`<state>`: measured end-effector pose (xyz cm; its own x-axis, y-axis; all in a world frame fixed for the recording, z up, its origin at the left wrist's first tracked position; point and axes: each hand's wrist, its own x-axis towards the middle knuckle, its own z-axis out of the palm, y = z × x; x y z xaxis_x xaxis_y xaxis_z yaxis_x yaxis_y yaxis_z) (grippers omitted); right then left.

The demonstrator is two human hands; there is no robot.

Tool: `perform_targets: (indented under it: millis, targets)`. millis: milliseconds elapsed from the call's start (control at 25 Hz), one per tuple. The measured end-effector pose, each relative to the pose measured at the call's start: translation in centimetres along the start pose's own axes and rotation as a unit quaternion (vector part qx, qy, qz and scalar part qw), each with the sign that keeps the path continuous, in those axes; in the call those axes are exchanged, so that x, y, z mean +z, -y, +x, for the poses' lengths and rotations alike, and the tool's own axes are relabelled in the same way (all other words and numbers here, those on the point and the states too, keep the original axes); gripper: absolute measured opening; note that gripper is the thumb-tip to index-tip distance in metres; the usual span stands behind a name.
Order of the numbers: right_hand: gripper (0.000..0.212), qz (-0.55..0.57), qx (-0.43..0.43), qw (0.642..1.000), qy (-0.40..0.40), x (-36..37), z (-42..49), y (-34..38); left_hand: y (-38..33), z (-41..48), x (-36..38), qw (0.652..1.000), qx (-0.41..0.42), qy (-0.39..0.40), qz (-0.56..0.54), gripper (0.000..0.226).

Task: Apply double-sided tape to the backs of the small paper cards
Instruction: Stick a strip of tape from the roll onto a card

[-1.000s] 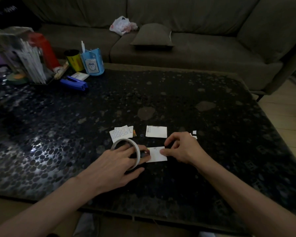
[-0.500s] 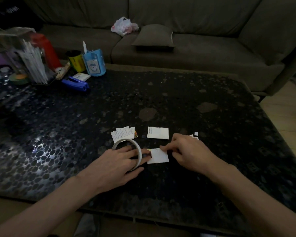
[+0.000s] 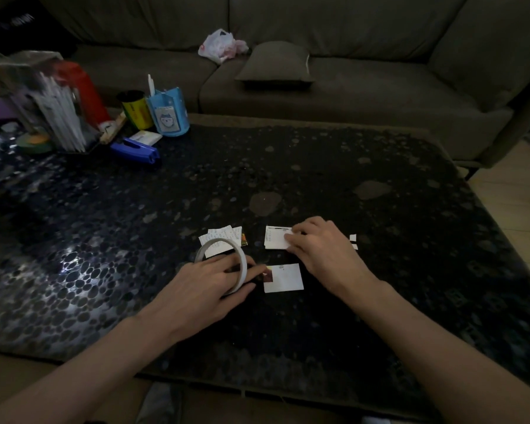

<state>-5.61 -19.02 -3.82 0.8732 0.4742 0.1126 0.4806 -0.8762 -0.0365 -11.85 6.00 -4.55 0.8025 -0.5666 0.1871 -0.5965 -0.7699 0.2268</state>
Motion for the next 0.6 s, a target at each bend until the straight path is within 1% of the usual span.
perform_targets:
  millis: [80,120,320,520,600]
  targets:
    - [0.036,-0.041,-0.039,0.998,-0.002,0.0,-0.2,0.1,0.1,0.0,-0.1,1.0,-0.018,-0.01,0.006,0.049]
    - [0.036,-0.051,-0.045,0.998,-0.001,0.0,-0.3,0.2,0.1,-0.1,-0.1,1.0,-0.027,-0.015,0.005,0.048]
    - [0.028,-0.059,-0.047,0.997,-0.003,-0.5,-0.2,0.8,0.0,0.0,-0.3,0.996,-0.063,-0.057,-0.012,0.048]
    - [0.019,-0.016,-0.016,0.999,-0.023,-1.2,-0.4,1.4,-0.1,0.0,-0.5,0.994,-0.073,-0.071,-0.024,0.047]
    - [0.02,0.014,0.015,1.0,-0.015,-1.5,-0.1,1.4,-0.4,0.2,-0.5,0.989,-0.097,-0.091,-0.06,0.042]
